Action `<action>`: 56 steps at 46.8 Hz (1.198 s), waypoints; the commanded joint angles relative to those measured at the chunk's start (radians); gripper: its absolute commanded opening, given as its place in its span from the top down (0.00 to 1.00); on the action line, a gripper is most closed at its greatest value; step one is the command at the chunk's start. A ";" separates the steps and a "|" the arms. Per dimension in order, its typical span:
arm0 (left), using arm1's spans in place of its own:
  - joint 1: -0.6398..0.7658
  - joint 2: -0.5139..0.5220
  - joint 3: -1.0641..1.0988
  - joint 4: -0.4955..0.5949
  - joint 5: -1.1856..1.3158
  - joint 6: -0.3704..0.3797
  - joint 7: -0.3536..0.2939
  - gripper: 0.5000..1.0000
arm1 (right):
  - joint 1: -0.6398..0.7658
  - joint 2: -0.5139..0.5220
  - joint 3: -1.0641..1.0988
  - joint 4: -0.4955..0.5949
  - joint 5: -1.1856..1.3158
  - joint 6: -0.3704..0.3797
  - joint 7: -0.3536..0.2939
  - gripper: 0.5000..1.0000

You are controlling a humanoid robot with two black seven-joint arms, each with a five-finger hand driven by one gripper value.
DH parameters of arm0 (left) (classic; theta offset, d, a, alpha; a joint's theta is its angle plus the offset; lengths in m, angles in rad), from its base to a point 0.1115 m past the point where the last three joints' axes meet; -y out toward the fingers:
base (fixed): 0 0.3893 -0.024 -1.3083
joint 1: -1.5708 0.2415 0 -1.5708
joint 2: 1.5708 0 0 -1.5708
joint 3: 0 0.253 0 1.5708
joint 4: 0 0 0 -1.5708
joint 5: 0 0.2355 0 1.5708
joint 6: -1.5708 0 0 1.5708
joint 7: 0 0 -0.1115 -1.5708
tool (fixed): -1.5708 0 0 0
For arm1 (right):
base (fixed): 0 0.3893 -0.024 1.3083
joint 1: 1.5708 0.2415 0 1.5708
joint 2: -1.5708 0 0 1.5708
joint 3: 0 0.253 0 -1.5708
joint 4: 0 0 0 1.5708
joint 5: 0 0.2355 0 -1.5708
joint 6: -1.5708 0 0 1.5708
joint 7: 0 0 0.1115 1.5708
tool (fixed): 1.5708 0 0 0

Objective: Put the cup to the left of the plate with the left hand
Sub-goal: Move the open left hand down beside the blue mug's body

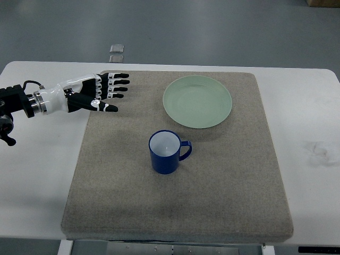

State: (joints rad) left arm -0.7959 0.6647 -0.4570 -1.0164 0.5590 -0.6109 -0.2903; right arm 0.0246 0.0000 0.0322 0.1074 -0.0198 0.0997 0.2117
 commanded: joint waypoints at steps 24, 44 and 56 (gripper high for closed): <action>0.076 -0.011 0.011 -0.090 0.022 0.000 0.003 0.02 | 0.000 0.000 0.000 0.000 0.000 0.000 0.000 0.14; 0.095 -0.042 0.011 -0.090 0.041 0.000 0.003 0.02 | 0.000 0.000 0.000 0.000 0.000 0.000 0.000 0.14; 0.103 -0.060 0.009 -0.093 0.045 0.000 0.003 0.02 | 0.000 0.000 0.000 0.000 0.000 0.000 0.000 0.14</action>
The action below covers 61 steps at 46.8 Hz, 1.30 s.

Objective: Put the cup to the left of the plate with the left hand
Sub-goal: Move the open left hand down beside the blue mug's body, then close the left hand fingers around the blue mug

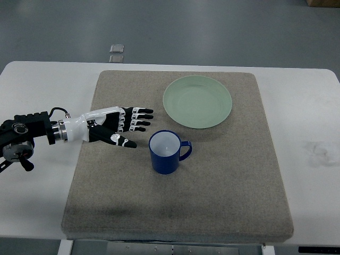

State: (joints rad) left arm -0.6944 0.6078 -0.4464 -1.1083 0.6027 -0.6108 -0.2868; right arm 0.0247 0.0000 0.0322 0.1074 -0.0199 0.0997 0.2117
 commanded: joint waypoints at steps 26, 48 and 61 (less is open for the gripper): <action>0.030 -0.029 -0.014 -0.045 -0.006 0.000 -0.015 0.02 | 0.000 0.000 0.000 0.000 0.000 0.000 0.000 0.14; 0.038 -0.042 -0.012 -0.070 0.032 0.000 -0.014 0.02 | 0.000 0.000 0.000 0.000 0.000 0.000 0.000 0.14; 0.039 -0.059 -0.014 -0.073 0.089 0.000 -0.014 0.02 | 0.000 0.000 0.000 0.000 0.000 0.000 0.000 0.14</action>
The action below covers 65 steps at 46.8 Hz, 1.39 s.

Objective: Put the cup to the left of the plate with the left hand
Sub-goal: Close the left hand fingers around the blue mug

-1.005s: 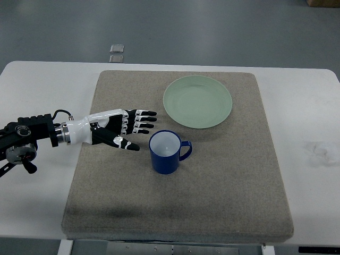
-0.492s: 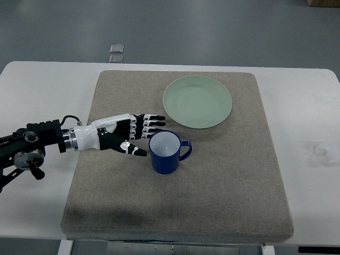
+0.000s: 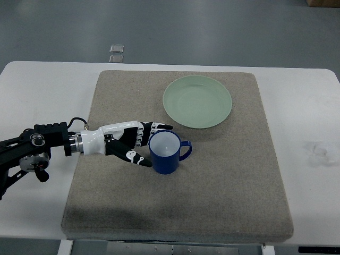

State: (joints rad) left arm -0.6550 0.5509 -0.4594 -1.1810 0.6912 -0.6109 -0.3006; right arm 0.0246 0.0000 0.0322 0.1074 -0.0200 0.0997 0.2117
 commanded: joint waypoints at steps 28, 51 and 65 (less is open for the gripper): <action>0.000 -0.055 -0.001 0.023 0.048 0.000 0.006 0.02 | 0.000 0.000 0.000 0.000 0.000 0.000 0.000 0.14; 0.002 -0.078 -0.001 0.027 0.051 0.000 0.005 0.05 | 0.000 0.000 0.000 0.000 0.000 0.000 0.000 0.14; 0.002 -0.098 0.001 0.027 0.053 0.000 0.005 0.34 | 0.000 0.000 0.000 0.000 0.000 0.000 0.000 0.14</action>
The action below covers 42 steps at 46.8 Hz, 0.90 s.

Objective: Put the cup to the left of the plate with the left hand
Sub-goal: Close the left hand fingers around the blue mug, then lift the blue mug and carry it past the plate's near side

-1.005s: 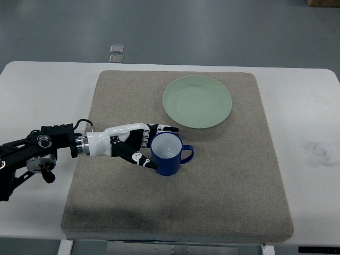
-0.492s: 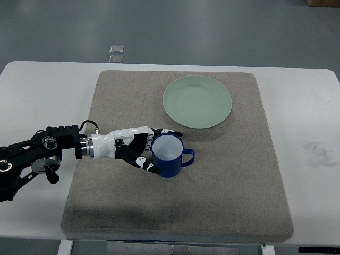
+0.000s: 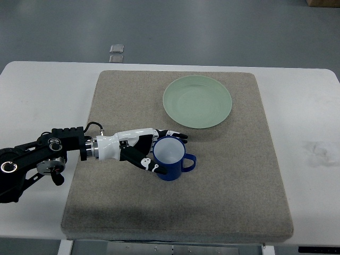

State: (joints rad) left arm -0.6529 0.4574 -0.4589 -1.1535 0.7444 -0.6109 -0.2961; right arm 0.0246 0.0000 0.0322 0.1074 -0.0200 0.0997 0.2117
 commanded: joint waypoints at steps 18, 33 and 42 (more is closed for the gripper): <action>-0.001 -0.017 -0.001 0.014 -0.002 0.000 -0.003 0.57 | 0.000 0.000 0.000 0.000 0.000 0.000 0.000 0.14; -0.002 -0.031 -0.027 0.014 -0.016 0.000 -0.005 0.77 | 0.000 0.000 0.000 0.000 0.000 0.000 0.000 0.14; -0.001 -0.031 -0.119 0.014 -0.019 0.000 -0.006 0.77 | 0.000 0.000 0.000 0.000 0.000 0.000 0.000 0.14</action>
State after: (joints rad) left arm -0.6548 0.4264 -0.5522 -1.1396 0.7269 -0.6109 -0.3022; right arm 0.0246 0.0000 0.0322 0.1074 -0.0200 0.0997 0.2118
